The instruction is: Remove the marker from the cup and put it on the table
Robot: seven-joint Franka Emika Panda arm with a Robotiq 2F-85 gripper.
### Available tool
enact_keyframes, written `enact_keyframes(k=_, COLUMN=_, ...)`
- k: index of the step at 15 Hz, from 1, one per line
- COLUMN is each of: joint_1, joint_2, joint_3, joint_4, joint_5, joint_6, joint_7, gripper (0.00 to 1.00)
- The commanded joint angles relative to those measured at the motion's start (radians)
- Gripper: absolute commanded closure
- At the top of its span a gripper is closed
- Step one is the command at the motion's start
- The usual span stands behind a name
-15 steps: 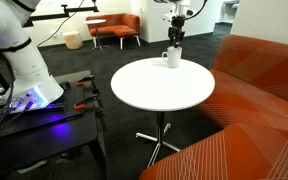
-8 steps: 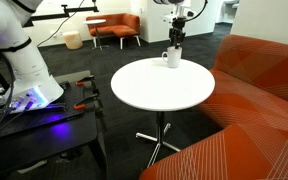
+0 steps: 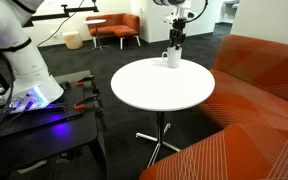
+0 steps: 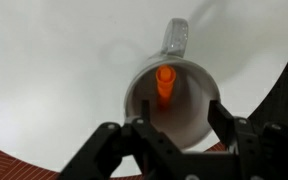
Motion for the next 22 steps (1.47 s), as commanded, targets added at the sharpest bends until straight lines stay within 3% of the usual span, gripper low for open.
enact_keyframes(k=1, joint_1=0.003, joint_2=0.021, joint_3=-0.013, joint_4=0.048, joint_5=-0.003, joint_6=-0.025, joint_7=-0.001, gripper=0.42)
enact_keyframes(k=22, joint_1=0.001, joint_2=0.055, joint_3=-0.019, joint_4=0.091, joint_5=0.003, joint_6=-0.123, joint_7=0.017, gripper=0.45)
